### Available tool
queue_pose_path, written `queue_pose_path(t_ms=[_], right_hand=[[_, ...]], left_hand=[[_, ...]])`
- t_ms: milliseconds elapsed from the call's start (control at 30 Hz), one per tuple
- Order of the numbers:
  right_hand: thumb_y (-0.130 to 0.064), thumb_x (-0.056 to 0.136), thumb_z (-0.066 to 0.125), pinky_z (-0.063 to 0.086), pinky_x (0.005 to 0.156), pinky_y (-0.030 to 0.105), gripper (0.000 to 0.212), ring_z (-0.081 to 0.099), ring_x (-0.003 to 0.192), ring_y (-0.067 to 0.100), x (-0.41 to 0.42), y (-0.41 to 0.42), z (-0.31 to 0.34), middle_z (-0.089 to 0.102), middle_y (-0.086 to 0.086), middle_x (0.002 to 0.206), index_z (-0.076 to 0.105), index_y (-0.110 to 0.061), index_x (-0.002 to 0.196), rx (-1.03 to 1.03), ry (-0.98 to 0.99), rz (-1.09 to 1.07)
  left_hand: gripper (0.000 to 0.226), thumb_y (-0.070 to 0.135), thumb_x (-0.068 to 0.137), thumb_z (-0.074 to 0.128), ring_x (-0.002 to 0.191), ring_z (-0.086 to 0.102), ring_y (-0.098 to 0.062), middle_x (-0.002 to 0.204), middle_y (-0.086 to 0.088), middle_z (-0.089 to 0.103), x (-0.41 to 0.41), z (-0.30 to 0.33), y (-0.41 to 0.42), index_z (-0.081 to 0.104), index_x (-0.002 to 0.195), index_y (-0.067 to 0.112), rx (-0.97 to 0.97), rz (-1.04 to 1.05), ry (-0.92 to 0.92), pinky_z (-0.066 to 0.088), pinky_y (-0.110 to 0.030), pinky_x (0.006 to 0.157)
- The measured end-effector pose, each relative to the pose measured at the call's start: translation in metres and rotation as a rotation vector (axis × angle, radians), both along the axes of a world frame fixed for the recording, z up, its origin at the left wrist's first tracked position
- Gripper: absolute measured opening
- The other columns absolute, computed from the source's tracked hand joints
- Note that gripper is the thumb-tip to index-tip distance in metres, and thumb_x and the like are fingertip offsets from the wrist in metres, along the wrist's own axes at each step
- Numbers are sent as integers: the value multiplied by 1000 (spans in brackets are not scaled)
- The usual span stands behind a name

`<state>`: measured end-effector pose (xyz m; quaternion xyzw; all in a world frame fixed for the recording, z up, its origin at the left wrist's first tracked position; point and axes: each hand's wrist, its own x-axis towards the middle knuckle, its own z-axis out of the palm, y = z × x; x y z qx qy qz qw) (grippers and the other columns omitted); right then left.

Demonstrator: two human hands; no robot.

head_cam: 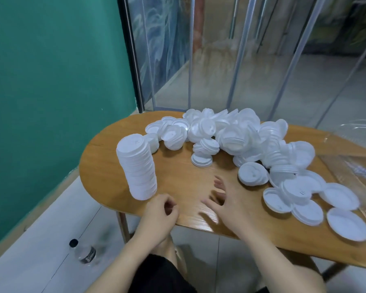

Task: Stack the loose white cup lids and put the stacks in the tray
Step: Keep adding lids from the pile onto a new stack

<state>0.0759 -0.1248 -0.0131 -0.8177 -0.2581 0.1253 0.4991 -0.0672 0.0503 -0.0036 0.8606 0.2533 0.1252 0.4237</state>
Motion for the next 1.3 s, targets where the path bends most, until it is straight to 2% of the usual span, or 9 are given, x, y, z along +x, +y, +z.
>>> queue_pose_path(t_ms=[67,133,300,433,667,900,1000,1133,1300], right_hand=[[-40,80,86,49,95,15,81,57,115,-4,11,-26,-3,53,-15,135,42,-35,148,-5,-11,-44],[-38,83,84,47,85,4,76,56,112,-9,22,-47,-4,53,-14,134,42,-35,146,-3,-30,-90],[-23,86,83,53,90,13,61,60,110,-6,52,-86,2,59,-9,126,53,-26,139,59,-109,-207],[-17,85,84,46,82,2,56,58,110,-11,75,-102,5,62,-6,121,58,-17,135,92,-189,-266],[-16,85,82,52,89,15,46,61,111,2,99,-96,0,61,-12,119,60,-24,125,81,-279,-272],[-22,81,84,49,91,25,47,57,109,14,108,-78,-7,60,-2,116,64,-14,122,-63,-433,-192],[-35,78,80,33,95,14,54,51,114,20,115,-70,-10,58,4,120,64,-11,124,-169,-485,-188],[-41,75,81,33,101,26,69,48,122,26,121,-64,-11,57,5,128,59,-11,133,-277,-484,-221],[-44,75,80,39,97,34,71,52,121,26,120,-68,-9,61,4,128,57,-15,136,-323,-452,-252]], left_hand=[[3,20,91,70,83,60,-5,89,9,65,34,-8,-22,67,90,21,11,-75,-3,44,-12,75],[15,26,89,72,92,60,-10,96,12,61,72,-19,-40,68,102,22,40,-144,-2,50,-27,88],[78,57,75,81,117,55,-10,122,13,54,156,-31,-76,53,142,26,43,-268,-44,46,-42,108],[106,80,60,72,127,50,-15,135,8,52,206,-38,-93,44,149,30,23,-348,-125,43,-42,111],[77,67,71,76,121,49,-7,125,18,53,204,-29,-88,50,138,38,90,-324,-182,43,-45,109],[83,73,65,78,128,45,-8,127,24,48,141,-19,-39,51,138,44,169,-226,-44,39,-40,113],[92,84,64,65,126,36,-3,126,27,43,124,-26,-23,48,145,45,259,-289,35,28,-28,109],[107,87,62,64,131,26,4,137,28,37,120,-24,-10,36,154,41,326,-339,82,20,-27,113],[83,73,65,80,137,25,1,142,31,36,118,-18,12,52,140,50,262,-358,141,21,-25,109]])
